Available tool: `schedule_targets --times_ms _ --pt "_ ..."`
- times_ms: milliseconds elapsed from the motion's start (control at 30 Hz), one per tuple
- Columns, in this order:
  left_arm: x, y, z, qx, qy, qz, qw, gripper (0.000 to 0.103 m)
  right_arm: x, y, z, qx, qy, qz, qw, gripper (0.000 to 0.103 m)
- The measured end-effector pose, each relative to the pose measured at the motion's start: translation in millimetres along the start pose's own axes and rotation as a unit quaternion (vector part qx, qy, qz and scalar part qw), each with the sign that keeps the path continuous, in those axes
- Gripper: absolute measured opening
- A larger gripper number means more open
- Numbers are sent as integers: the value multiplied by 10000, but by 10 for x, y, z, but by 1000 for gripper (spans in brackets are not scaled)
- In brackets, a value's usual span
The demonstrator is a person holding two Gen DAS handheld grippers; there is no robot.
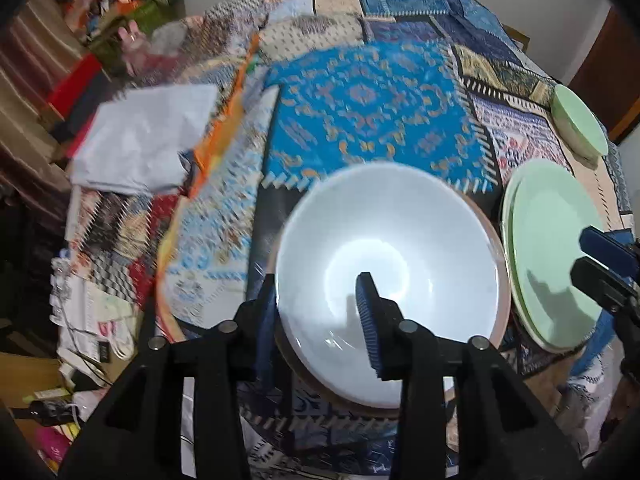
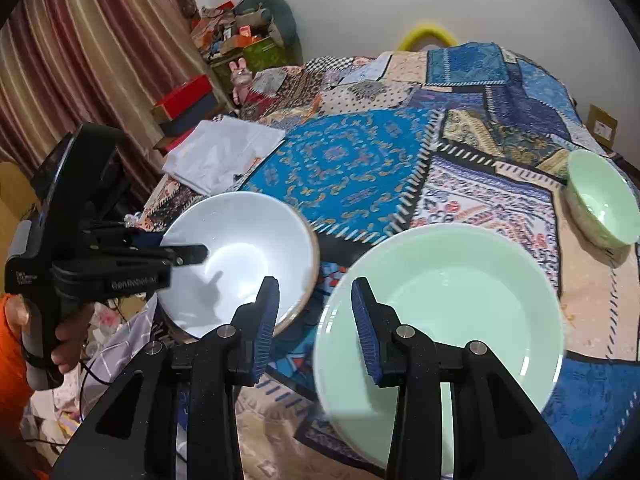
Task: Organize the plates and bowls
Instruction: 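Open both grippers and withdraw from the white black-dotted bowl, then reach both grippers to the mint green bowl and grip its rim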
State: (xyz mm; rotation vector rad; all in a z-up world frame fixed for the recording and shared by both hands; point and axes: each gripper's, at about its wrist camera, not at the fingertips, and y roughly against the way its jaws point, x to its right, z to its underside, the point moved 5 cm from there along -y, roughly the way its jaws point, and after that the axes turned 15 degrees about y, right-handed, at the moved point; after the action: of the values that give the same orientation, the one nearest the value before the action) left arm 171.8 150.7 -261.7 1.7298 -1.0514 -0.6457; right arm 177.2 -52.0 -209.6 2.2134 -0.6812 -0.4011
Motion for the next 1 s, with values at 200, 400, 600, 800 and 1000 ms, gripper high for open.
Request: schedule_targets --times_ms 200,400,600,800,1000 --pt "178 359 -137 362 -74 434 9984 48 236 229 25 142 -99 238 9996 35" --pt "584 715 -243 812 -312 721 9936 56 577 597 53 401 -207 717 9964 36" --pt "1182 1018 -303 1241 -758 1100 9832 62 973 965 104 652 -431 1203 9897 42" --pt "1777 1097 -384 1316 -1137 1428 9744 72 1418 1202 217 717 -698 1656 9811 46" --pt "2359 991 -550 1189 -1345 1637 9700 74 1839 1323 341 660 -980 1936 9740 46"
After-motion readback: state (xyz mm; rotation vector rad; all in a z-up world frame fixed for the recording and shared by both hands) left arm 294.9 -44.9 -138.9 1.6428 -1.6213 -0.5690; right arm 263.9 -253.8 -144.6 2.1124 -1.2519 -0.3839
